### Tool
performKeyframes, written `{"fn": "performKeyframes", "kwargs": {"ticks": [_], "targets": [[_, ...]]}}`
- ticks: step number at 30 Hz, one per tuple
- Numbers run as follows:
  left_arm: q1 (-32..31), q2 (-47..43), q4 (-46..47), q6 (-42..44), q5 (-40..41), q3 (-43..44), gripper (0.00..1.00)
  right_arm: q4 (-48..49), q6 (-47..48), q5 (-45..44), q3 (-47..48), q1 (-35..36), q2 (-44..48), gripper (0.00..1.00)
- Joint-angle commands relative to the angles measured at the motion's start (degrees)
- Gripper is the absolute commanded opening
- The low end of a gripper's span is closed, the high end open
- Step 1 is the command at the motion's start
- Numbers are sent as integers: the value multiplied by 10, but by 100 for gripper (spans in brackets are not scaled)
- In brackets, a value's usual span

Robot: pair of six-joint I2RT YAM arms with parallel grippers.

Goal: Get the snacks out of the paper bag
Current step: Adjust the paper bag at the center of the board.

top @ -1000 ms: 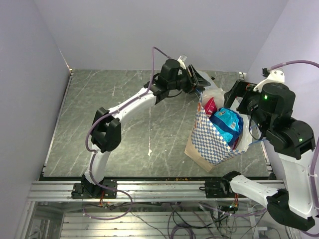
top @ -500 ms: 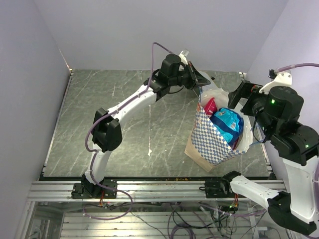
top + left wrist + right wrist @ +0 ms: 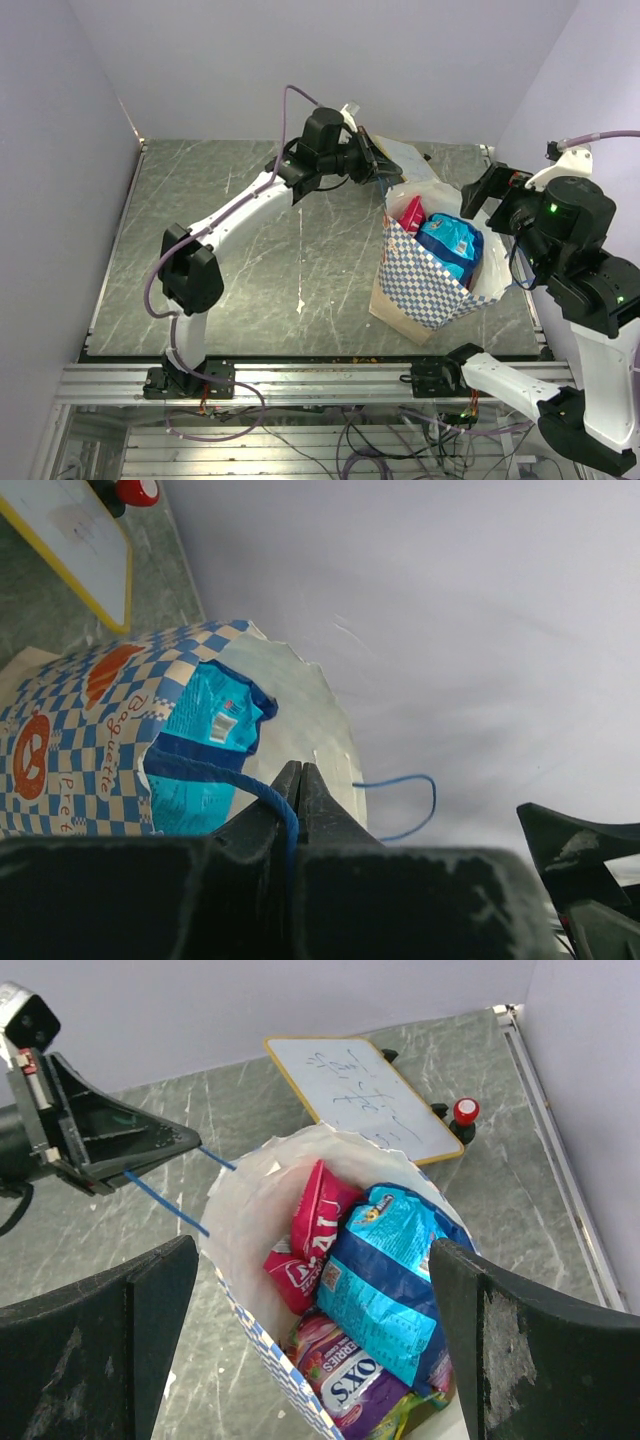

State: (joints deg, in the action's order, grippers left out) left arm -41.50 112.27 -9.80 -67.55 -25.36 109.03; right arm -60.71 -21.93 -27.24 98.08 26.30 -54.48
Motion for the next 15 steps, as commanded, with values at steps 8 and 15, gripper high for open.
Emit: {"fn": "performKeyframes", "kwargs": {"ticks": [8, 15], "targets": [[67, -173, -36, 46, -9, -102, 7, -15, 3, 27, 20, -4, -33, 100], [157, -278, -91, 70, -30, -205, 7, -79, 11, 108, 66, -5, -115, 100]]}}
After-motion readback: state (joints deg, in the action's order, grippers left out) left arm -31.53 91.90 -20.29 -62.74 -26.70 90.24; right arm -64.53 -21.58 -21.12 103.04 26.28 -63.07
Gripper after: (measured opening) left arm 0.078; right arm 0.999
